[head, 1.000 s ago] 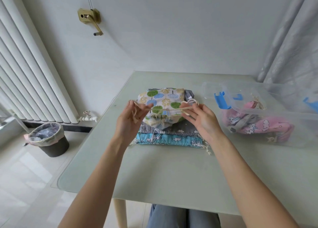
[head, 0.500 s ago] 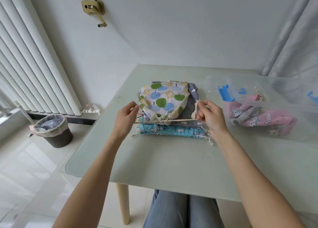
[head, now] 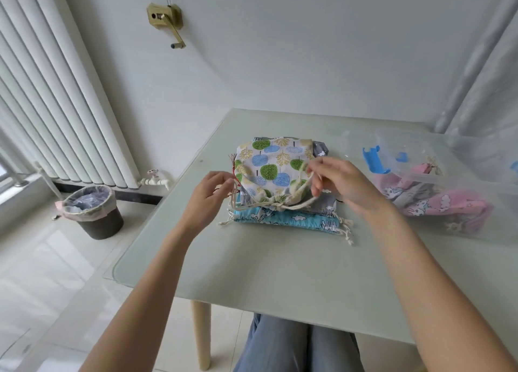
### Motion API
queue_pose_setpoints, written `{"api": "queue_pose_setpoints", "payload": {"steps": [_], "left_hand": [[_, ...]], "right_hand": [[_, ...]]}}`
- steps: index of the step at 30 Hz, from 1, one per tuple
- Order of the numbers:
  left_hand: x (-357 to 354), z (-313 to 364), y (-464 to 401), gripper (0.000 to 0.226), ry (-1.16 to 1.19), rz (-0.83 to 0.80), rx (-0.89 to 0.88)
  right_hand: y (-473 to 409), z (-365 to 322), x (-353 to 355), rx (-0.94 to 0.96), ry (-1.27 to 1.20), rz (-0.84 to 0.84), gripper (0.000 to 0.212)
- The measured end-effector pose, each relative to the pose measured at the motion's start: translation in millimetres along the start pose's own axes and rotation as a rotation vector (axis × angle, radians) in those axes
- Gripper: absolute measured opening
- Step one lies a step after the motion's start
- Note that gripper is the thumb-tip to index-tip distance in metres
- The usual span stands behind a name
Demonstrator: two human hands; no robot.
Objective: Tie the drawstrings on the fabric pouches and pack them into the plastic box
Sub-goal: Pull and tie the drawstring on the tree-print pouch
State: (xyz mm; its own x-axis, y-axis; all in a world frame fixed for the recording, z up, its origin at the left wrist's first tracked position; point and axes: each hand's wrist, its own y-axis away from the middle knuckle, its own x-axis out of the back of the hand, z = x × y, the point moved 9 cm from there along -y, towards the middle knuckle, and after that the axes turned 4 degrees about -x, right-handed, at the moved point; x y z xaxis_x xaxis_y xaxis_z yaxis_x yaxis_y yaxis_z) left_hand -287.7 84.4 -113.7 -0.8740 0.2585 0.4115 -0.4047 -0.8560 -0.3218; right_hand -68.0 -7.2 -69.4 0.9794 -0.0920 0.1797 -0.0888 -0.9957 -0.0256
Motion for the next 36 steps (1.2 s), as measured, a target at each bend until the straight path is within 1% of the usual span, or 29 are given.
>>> {"api": "queue_pose_setpoints", "payload": {"steps": [1,2,3,4,5,6,7,9,12,14,15,16,17,19,20,21,23,25,26,27,30,32,34,35,36], "left_hand": [[2.3,1.4,-0.2,0.022,-0.082,0.014,-0.006],[3.4,3.2,-0.2,0.024,-0.156,0.02,-0.009],[3.9,4.7,-0.3,0.026,-0.202,0.025,-0.005],[5.1,5.4,0.2,0.028,-0.22,0.028,0.005],[5.0,7.6,-0.1,0.03,-0.223,0.025,0.009],[5.0,10.9,-1.0,0.031,-0.233,0.02,0.001],[5.1,17.2,-2.0,0.031,-0.257,0.018,-0.023],[7.3,35.0,-6.4,0.027,-0.318,0.032,-0.096],[9.7,67.6,-14.1,0.017,-0.335,0.054,-0.203],[13.6,82.2,-22.4,0.017,-0.379,0.11,-0.256],[16.7,83.7,-27.8,0.019,-0.432,0.145,-0.264],[18.6,78.9,-34.1,0.022,-0.502,0.163,-0.248],[18.3,68.5,-41.2,0.023,-0.591,0.149,-0.208],[10.8,36.8,-48.3,0.024,-0.797,0.03,-0.087],[5.7,24.8,-46.2,0.025,-0.854,-0.032,-0.062],[-1.2,18.0,-41.9,0.027,-0.848,-0.079,-0.084],[-18.7,19.5,-27.2,0.031,-0.656,-0.151,-0.203],[-31.8,25.6,-11.2,0.024,-0.427,-0.2,-0.259],[-36.5,27.4,-5.9,0.017,-0.372,-0.207,-0.27],[-41.1,27.3,-2.9,0.011,-0.354,-0.213,-0.276],[-52.9,19.8,2.4,0.026,-0.396,-0.194,-0.258],[-56.7,18.1,3.0,0.026,-0.403,-0.151,-0.256],[-56.9,16.9,1.9,0.018,-0.372,-0.118,-0.232],[-54.7,15.5,0.7,0.014,-0.351,-0.099,-0.21],[-52.6,14.2,0.7,0.011,-0.324,-0.083,-0.189]], "right_hand": [[-7.3,-11.3,-5.8,0.041,-0.072,0.005,0.021],[-15.8,-17.3,-7.9,0.067,-0.056,0.045,0.019],[-24.8,-20.2,-8.9,0.077,0.063,0.102,0.018],[-33.9,-19.0,-12.4,0.067,0.239,0.138,0.017],[-41.5,-13.6,-17.0,0.032,0.406,0.136,0.017],[-47.2,-5.8,-21.8,-0.021,0.518,0.104,0.018],[-49.9,1.9,-26.0,-0.07,0.569,0.06,0.021],[-50.4,7.8,-35.0,-0.112,0.556,-0.03,0.026],[-47.2,8.3,-40.8,-0.102,0.47,-0.117,0.03],[-47.0,7.3,-36.2,-0.066,0.439,-0.103,0.026],[-48.3,6.8,-30.2,-0.04,0.434,-0.063,0.023],[-49.7,7.2,-21.8,-0.016,0.47,-0.003,0.022],[-49.2,7.5,-13.5,-0.002,0.562,0.052,0.022],[-43.4,16.9,-1.1,-0.033,0.812,0.102,0.021],[-39.3,23.5,3.7,-0.051,0.882,0.104,0.021],[-33.0,29.0,6.2,-0.046,0.906,0.109,0.021],[-18.1,31.1,6.0,0.053,0.857,0.149,0.018],[-5.3,30.1,1.1,0.182,0.84,0.182,0.013],[-1.7,31.8,-3.1,0.22,0.872,0.184,0.014],[-0.3,34.8,-8.2,0.24,0.915,0.178,0.018],[-1.7,55.7,-25.1,0.235,1.079,0.136,0.032],[-0.1,60.1,-29.0,0.252,1.121,0.16,0.024],[9.5,50.7,-24.5,0.297,1.026,0.185,0.017],[16.2,43.5,-18.9,0.304,0.948,0.191,0.019],[23.2,40.1,-12.2,0.27,0.881,0.18,0.022]]}}
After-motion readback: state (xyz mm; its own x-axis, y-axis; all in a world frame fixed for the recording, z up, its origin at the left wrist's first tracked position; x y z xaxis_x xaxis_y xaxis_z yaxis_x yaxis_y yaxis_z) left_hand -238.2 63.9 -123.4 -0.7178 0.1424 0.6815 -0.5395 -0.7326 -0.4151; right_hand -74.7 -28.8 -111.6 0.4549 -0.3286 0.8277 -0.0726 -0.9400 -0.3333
